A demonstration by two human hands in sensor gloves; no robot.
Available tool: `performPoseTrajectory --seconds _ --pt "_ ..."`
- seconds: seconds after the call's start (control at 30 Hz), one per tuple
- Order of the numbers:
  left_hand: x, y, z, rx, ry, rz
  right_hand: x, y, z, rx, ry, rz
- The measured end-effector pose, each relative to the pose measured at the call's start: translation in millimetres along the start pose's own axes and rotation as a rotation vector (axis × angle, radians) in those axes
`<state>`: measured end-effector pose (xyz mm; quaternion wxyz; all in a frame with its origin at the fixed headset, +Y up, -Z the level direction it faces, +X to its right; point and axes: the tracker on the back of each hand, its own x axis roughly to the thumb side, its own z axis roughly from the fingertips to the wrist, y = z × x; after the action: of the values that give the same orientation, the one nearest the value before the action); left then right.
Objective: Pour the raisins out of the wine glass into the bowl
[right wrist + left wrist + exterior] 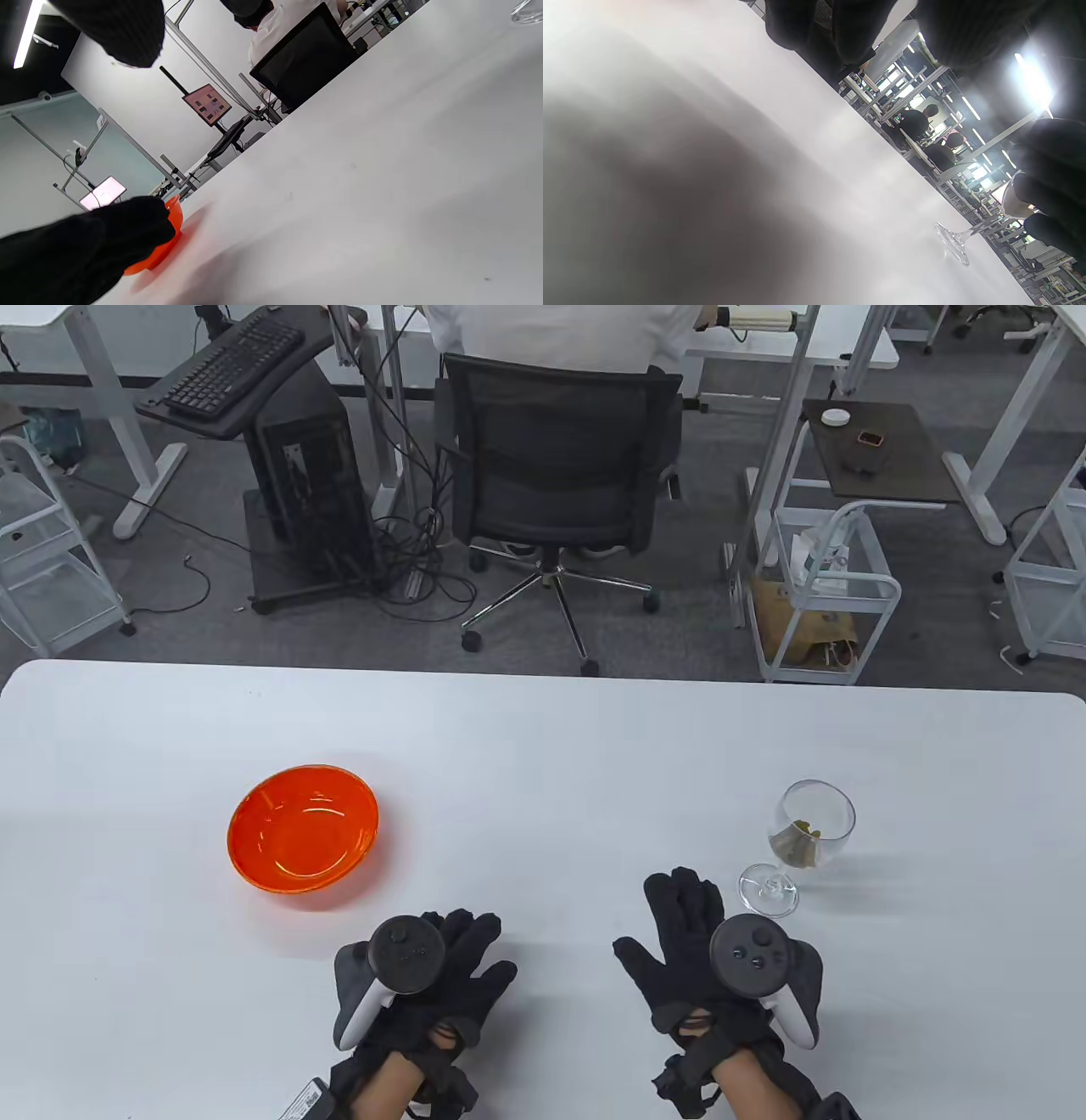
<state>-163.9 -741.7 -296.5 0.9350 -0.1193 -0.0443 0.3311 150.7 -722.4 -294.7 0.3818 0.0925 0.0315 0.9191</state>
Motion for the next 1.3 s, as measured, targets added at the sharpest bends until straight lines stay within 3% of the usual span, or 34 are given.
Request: performPoseTrajectory --seconds 0.3,0.83,1.3 --pt "-2 10 -1 0.082 -0.001 -0.044 -4 12 7 -0.055 -0.049 0.206" --pt "-1 12 1 0.204 -0.05 -0.068 -19 -1 11 -0.099 -0.002 0.206" --pt "-2 10 3 0.275 -0.065 -0.086 -38 -20 13 -0.202 0.064 0.163"
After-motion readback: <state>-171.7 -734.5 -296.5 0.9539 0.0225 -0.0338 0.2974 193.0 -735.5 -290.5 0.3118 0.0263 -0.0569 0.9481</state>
